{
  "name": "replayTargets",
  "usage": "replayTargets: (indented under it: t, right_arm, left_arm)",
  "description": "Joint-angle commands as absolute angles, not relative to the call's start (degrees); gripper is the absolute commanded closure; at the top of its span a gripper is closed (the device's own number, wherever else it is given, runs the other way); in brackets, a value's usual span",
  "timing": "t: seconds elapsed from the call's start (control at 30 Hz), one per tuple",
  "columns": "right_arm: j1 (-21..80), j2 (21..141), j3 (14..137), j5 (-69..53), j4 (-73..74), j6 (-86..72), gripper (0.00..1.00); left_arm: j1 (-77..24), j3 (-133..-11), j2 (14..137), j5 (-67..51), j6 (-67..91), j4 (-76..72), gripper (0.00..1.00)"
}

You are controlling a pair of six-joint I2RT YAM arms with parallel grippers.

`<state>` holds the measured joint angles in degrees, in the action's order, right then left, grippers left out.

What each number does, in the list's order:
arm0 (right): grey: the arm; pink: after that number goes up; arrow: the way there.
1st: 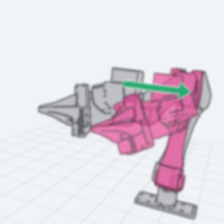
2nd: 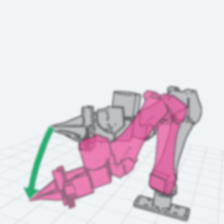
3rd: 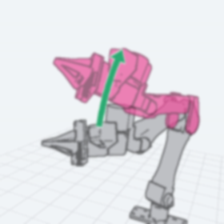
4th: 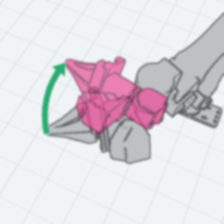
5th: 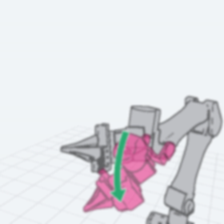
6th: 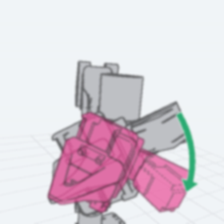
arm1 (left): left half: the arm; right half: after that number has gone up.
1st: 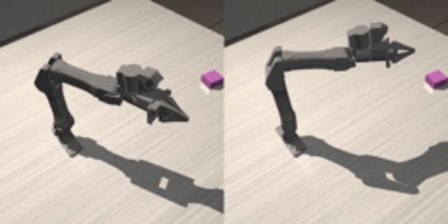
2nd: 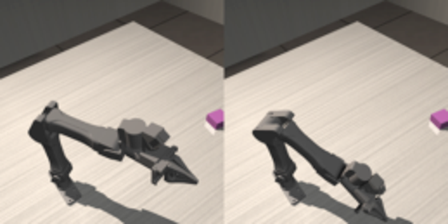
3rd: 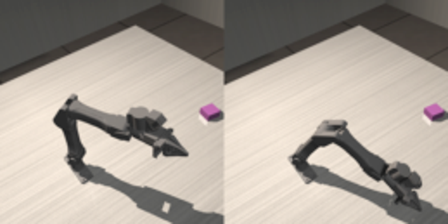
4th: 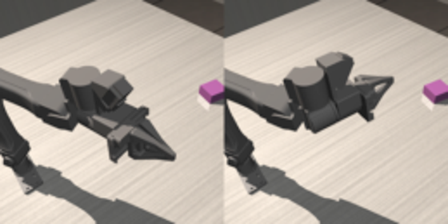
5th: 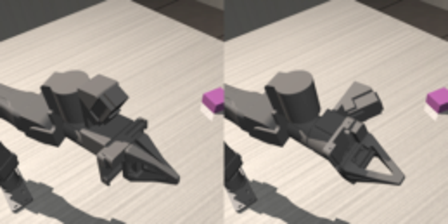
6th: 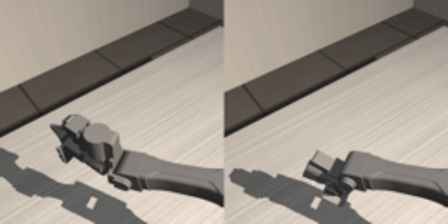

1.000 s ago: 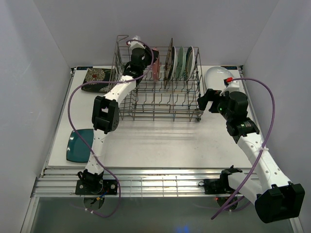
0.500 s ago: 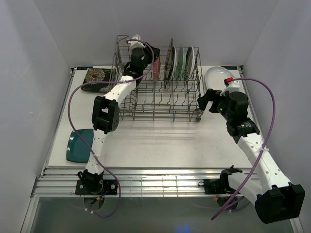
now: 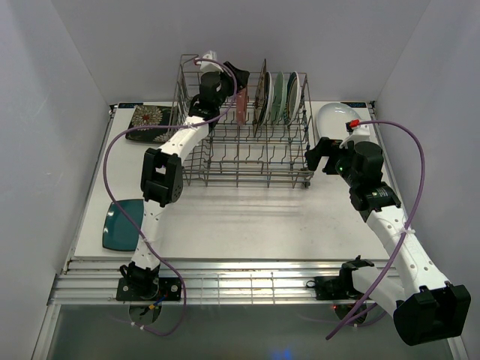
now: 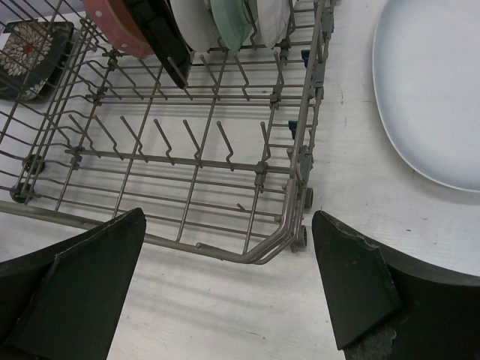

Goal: Load the plates into the dish rack
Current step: Insert the plate into the dish rack.

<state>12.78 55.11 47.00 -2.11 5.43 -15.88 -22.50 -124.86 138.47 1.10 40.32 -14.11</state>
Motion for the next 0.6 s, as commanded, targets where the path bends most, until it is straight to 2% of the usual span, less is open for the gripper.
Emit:
replayTargets:
  t: [0.0,0.47,0.57]
  right_arm:
    - [12.9,54.4,47.5,-2.3,3.3,-15.1,0.03]
    - [12.9,54.4,47.6,-2.2,3.7,-15.1,0.04]
    - [12.9,54.2,47.8,-2.3,3.9,-15.1,0.04]
  left_arm:
    - [-22.5,-124.6,131.6,-2.5,40.5,-15.5,0.35]
    - [-24.1,-120.6,129.0,-4.6,42.9,-15.4,0.36]
    - [-24.0,-120.9,128.4,-3.4,40.8,-15.4,0.31]
